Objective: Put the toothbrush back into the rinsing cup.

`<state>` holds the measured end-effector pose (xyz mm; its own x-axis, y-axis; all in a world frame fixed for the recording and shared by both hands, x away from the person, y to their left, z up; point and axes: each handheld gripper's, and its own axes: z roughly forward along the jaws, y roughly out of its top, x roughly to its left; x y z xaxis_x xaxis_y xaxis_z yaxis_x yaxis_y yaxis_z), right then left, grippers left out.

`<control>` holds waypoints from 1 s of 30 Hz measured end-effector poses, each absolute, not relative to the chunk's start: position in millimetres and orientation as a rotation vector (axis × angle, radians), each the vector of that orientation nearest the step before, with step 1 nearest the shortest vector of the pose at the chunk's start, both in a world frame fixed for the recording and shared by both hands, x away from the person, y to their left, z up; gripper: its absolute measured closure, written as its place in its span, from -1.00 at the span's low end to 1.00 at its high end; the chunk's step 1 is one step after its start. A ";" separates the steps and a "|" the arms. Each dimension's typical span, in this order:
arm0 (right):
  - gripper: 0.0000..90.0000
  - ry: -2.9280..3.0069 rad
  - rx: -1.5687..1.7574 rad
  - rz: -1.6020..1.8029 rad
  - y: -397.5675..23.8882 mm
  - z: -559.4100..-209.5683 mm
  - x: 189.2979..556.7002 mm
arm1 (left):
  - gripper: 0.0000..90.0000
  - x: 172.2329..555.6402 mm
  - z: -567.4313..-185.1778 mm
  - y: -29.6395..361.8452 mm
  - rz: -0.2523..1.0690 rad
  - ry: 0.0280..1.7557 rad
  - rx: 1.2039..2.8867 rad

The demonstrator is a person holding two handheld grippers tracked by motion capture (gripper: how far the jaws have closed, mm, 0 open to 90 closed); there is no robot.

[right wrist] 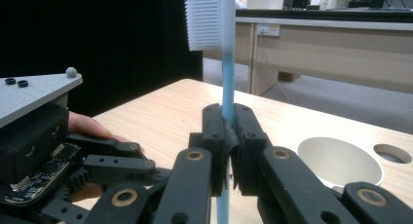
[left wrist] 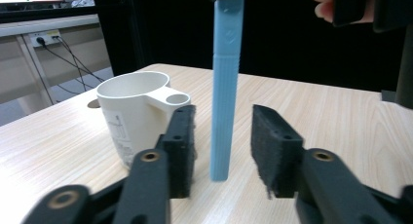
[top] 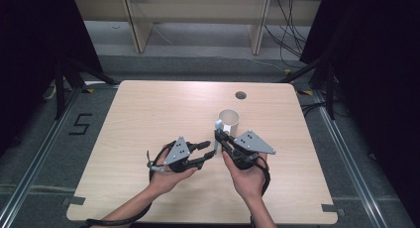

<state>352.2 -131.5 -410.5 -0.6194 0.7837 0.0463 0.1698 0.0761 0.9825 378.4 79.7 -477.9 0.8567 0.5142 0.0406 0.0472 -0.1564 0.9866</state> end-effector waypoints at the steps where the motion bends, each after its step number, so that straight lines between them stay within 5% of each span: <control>1: 0.92 1.857 0.949 1.580 -132.1 -409.7 351.7 | 0.28 378.3 -477.7 80.8 0.437 0.438 1.694; 12: 0.92 1.826 0.980 1.565 -140.2 -405.7 352.9 | -0.05 378.7 -477.2 104.9 0.488 0.464 1.724; 30: 0.91 1.801 1.003 1.570 -150.6 -399.0 357.3 | -0.15 369.0 -481.1 155.9 0.546 0.556 1.729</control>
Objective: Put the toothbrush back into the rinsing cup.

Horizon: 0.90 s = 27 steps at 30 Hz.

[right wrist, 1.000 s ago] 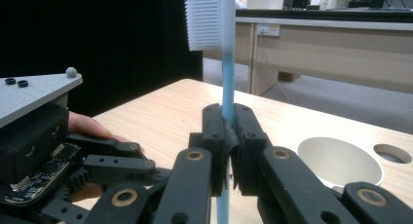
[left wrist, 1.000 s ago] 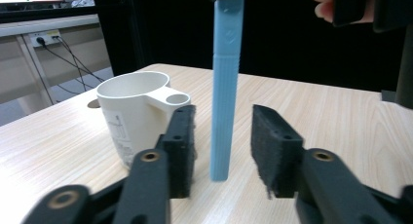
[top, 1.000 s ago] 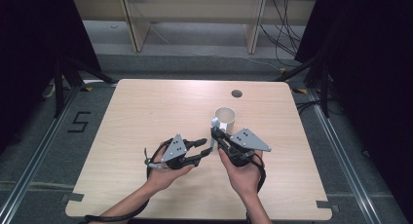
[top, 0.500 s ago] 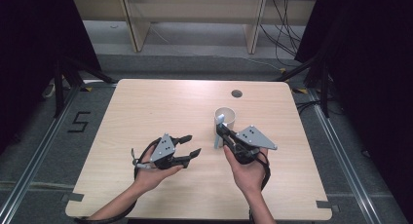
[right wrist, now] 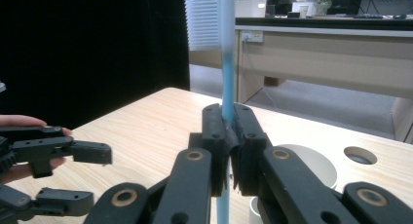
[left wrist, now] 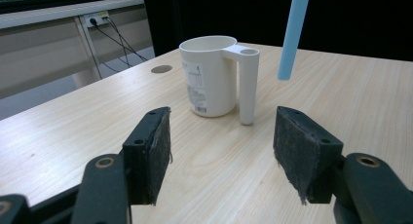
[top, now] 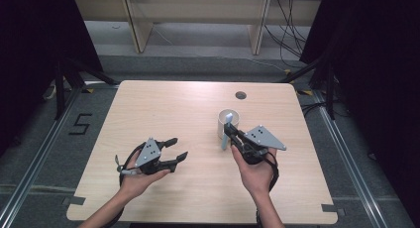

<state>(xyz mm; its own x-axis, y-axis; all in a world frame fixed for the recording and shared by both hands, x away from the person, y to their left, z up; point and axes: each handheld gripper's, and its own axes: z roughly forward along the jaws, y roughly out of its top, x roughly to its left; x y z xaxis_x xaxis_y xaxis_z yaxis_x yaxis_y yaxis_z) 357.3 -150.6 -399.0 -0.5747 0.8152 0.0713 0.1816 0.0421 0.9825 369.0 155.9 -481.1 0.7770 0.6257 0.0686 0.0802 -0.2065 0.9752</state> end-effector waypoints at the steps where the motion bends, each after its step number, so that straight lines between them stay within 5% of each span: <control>1: 0.91 1.790 1.001 1.570 -151.8 -397.8 357.7 | -0.16 367.1 -482.7 159.5 0.552 0.557 1.733; 27: 0.91 1.764 1.006 1.579 -161.5 -376.9 362.2 | -0.21 358.5 -500.9 178.3 0.551 0.655 1.726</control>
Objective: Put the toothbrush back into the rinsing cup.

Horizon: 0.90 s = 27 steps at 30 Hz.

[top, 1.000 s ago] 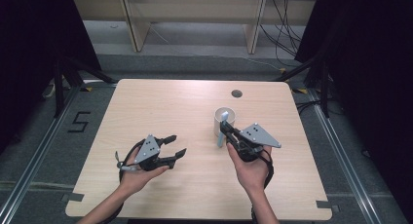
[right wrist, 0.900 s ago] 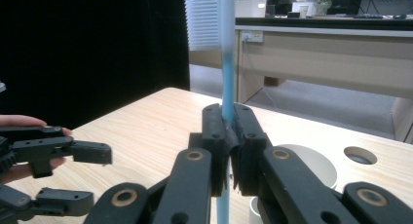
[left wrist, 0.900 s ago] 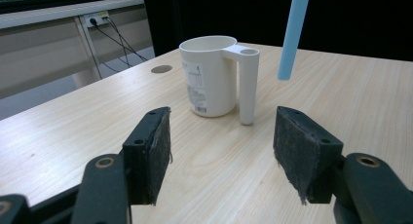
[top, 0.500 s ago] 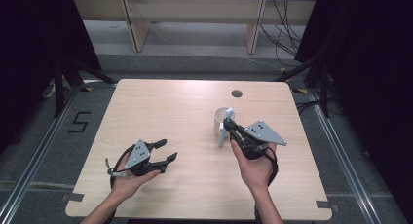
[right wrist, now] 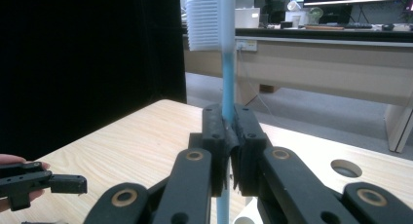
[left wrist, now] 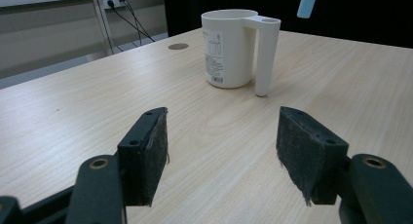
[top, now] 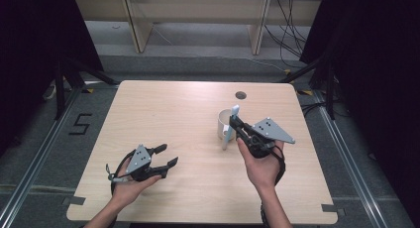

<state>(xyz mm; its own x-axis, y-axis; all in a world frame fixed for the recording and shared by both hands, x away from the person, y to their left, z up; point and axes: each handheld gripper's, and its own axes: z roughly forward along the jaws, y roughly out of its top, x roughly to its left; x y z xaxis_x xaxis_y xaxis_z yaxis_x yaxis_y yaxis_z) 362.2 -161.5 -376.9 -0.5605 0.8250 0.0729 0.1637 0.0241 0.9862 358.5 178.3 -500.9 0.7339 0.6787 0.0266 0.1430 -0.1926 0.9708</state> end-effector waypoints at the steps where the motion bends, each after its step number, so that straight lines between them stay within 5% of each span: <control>1: 0.91 1.764 1.006 1.579 -161.5 -376.9 362.2 | -0.21 358.5 -500.9 178.3 0.551 0.655 1.726; 27: 0.91 1.747 0.988 1.562 -163.2 -364.9 371.5 | -0.22 357.5 -501.0 179.2 0.552 0.662 1.723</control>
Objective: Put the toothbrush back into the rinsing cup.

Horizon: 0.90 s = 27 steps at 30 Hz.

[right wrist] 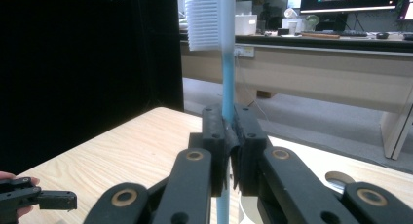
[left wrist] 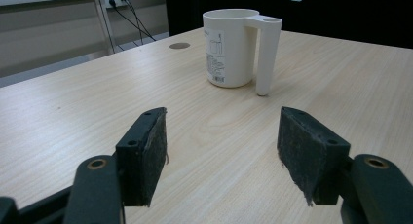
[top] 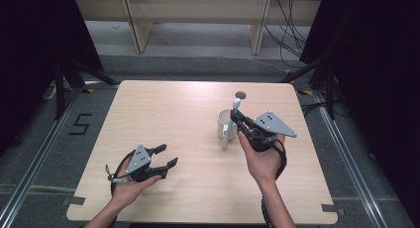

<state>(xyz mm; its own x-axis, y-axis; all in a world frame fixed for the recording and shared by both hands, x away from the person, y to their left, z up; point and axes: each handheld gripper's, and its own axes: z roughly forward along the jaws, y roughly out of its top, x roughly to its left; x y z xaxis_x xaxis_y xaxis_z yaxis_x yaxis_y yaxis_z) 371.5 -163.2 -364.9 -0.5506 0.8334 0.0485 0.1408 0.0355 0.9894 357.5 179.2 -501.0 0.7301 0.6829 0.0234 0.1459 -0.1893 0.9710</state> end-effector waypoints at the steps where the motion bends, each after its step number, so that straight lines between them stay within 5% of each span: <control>1: 0.91 1.744 0.989 1.572 -162.2 -364.8 372.1 | -0.22 358.5 -501.7 178.8 0.548 0.653 1.708; 27: 0.91 1.737 1.000 1.560 -162.4 -360.3 389.6 | -0.23 357.8 -500.3 179.8 0.546 0.668 1.716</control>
